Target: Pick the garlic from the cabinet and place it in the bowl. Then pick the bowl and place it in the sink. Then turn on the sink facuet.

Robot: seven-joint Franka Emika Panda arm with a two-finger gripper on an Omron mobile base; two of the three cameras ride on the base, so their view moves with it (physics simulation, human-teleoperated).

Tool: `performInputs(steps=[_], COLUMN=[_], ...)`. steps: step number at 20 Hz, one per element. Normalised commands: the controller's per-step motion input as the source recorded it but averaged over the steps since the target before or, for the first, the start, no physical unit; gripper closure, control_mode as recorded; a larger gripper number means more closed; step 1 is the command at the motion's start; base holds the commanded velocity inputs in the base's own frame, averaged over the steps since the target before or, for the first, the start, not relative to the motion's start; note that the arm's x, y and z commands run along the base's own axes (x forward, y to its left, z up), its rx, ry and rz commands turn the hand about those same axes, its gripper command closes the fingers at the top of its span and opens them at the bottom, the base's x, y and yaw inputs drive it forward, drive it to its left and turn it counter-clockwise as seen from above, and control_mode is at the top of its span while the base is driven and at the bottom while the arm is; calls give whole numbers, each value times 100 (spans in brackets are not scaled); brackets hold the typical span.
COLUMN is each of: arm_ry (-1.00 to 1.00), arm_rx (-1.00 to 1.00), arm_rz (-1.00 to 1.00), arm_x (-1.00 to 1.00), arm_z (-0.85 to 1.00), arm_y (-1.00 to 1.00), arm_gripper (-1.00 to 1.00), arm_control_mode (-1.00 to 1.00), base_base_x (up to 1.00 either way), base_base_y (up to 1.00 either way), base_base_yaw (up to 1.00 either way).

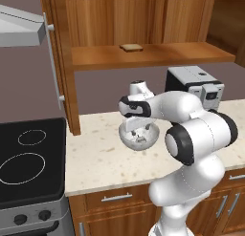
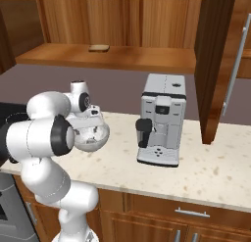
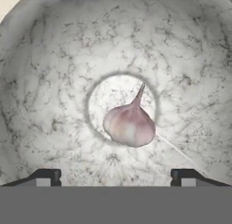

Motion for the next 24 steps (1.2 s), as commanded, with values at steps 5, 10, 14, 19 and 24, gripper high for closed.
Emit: performInputs(steps=[5,10,14,19,24], arm_ry=[0,0,0,1,0], arm_rx=[0,0,-3,-8,-8], arm_rz=[1,7,3,0,0], arm_x=[-9,-27,-35,8,19], arm_z=[0,0,-1,-50,-38], arm_y=[17,58,45,7,-1], arm_gripper=[-100,-100,-100,-100,-100], arm_control_mode=[-100,-100,-100,-100,-100], base_base_x=[0,0,0,0,0], base_base_y=[0,0,0,0,0], base_base_yaw=[0,0,0,0,0])
